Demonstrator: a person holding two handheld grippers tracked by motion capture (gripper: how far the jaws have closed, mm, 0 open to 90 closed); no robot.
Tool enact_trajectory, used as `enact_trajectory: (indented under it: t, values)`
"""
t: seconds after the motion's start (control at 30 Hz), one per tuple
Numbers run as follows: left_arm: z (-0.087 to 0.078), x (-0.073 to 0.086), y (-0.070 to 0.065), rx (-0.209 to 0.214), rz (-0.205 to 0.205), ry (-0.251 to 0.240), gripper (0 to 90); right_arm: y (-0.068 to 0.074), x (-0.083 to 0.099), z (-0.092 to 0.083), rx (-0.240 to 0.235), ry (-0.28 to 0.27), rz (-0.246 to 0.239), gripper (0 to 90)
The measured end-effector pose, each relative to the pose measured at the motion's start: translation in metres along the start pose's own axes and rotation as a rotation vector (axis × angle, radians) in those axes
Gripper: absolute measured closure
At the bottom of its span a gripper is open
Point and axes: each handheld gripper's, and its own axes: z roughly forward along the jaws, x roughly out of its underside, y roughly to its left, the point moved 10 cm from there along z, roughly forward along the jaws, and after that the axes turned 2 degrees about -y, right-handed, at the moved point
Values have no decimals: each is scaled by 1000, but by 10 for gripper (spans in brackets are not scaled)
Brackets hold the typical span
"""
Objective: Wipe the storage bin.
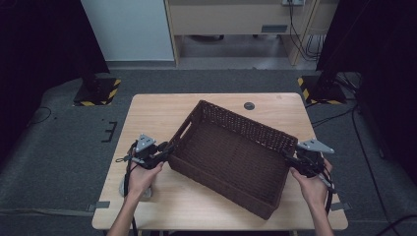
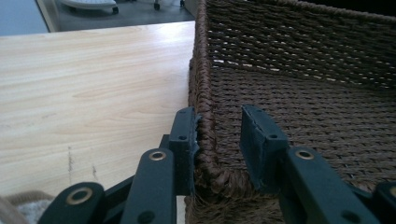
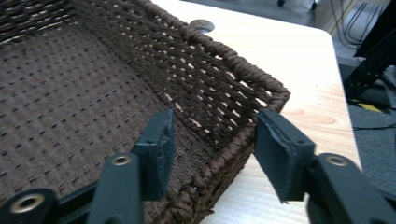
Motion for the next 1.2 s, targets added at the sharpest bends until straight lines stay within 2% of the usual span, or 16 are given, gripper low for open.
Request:
enact_trajectory:
  t: [0.13, 0.27, 0.4, 0.47, 0.53, 0.63, 0.7, 0.73, 0.8, 0.83, 0.87, 0.93, 1.1, 1.2]
  values:
    - [-5, 3, -5, -2, 12, 12, 649, -4, -4, 8, 31, -10, -16, 528]
    - [-9, 5, -8, 7, 32, 12, 637, -4, -7, 15, 44, -17, -33, 486]
    - [-9, 3, -7, 20, 37, 25, 632, -1, -6, 9, 13, -29, -4, 459]
    - [-10, 0, -6, 10, 56, 10, 629, 3, -5, 5, -6, -33, 7, 441]
    - [-11, -2, -5, 5, 68, 5, 611, 7, 0, 0, -19, -14, 15, 437]
    - [-11, -5, -3, 4, 79, -4, 609, 12, 5, -6, -16, 16, 6, 471]
    - [-9, -5, -3, 13, 73, -19, 599, 12, 7, -9, 8, 29, -15, 548]
    - [-8, -4, -3, 17, 68, -19, 600, 11, 8, -10, 24, 38, -25, 585]
    - [-6, -2, -4, 25, 63, -7, 620, 9, 8, -8, 31, 34, -16, 603]
    - [-5, -1, -6, 35, 66, 1, 635, 9, 7, -8, 29, 38, -14, 610]
    - [-4, 1, -5, 25, 79, 7, 651, 8, 6, -7, 36, 35, -18, 623]
    - [-3, 4, -5, 21, 84, 28, 704, 6, 5, -4, 47, 37, -29, 636]
    - [-8, 9, -11, 38, 63, 45, 732, 0, -1, 8, 73, 18, -45, 658]
    - [-10, 11, -13, 27, 80, 43, 724, -3, -3, 13, 42, -7, -20, 616]
